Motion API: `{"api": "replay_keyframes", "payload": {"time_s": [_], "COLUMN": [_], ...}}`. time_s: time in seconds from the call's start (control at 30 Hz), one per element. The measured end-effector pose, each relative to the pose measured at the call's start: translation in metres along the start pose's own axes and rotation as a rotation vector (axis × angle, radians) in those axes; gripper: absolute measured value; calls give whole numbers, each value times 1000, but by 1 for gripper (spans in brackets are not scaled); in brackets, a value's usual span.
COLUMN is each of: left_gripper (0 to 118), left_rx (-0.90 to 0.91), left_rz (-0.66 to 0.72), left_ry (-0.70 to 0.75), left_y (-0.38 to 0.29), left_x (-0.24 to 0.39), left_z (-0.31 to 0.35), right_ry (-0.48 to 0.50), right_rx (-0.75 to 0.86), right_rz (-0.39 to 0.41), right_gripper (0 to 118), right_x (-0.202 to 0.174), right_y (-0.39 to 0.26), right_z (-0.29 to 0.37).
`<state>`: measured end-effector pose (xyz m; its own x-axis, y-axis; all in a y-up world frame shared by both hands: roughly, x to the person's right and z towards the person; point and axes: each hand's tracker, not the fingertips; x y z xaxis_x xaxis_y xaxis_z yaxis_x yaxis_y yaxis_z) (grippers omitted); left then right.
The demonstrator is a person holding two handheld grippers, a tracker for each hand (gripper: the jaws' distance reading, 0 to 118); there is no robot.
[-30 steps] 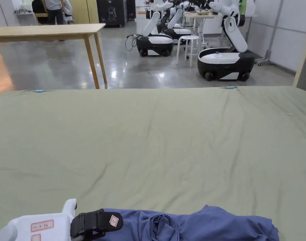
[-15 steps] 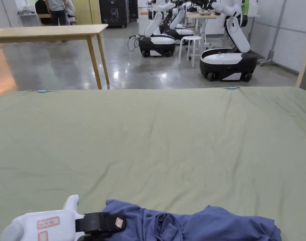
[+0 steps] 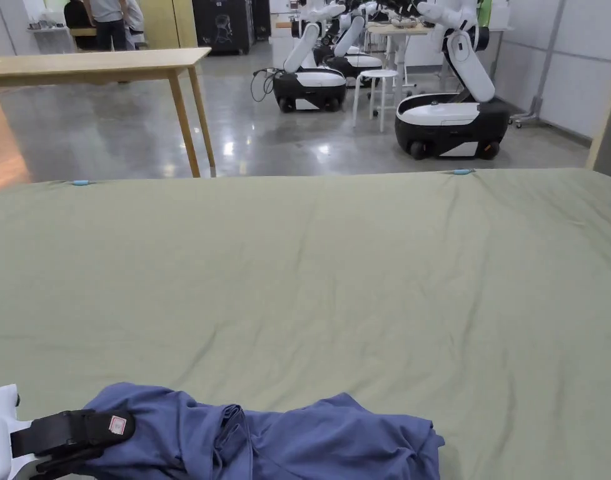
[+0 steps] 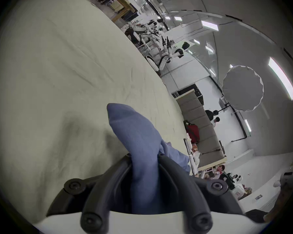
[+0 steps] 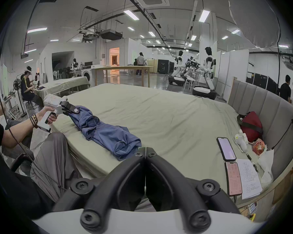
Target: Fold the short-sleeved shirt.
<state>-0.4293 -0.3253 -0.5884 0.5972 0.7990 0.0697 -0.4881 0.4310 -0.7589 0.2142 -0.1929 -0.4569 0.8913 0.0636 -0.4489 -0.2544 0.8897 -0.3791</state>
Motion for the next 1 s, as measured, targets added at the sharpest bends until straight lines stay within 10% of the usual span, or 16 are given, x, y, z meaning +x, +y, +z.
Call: {"api": "replay_keyframes", "payload": {"time_s": [0.47,0.87,0.93,1.0], "left_gripper": [13,15,43,98], "left_rx": [-225,-364,-364,-389], "left_rz": [-273,-204,-148,-119], "left_ry": [-42,-45,-135,-232], "left_y": [-40,-95,-92,-91], "left_x": [166,162,163,171], "left_z": [-144,-239,-230,-222], "right_ry": [-6,-68,-75,-76], "right_rx": [7,-2,-8,-14], "right_rz": [1,-38,-39,-42], "right_gripper": [0,0,0,0], "right_x": [-1,18,18,19], "right_y": [-3,-19,-20,-22], "right_z": [10,28,27,26]}}
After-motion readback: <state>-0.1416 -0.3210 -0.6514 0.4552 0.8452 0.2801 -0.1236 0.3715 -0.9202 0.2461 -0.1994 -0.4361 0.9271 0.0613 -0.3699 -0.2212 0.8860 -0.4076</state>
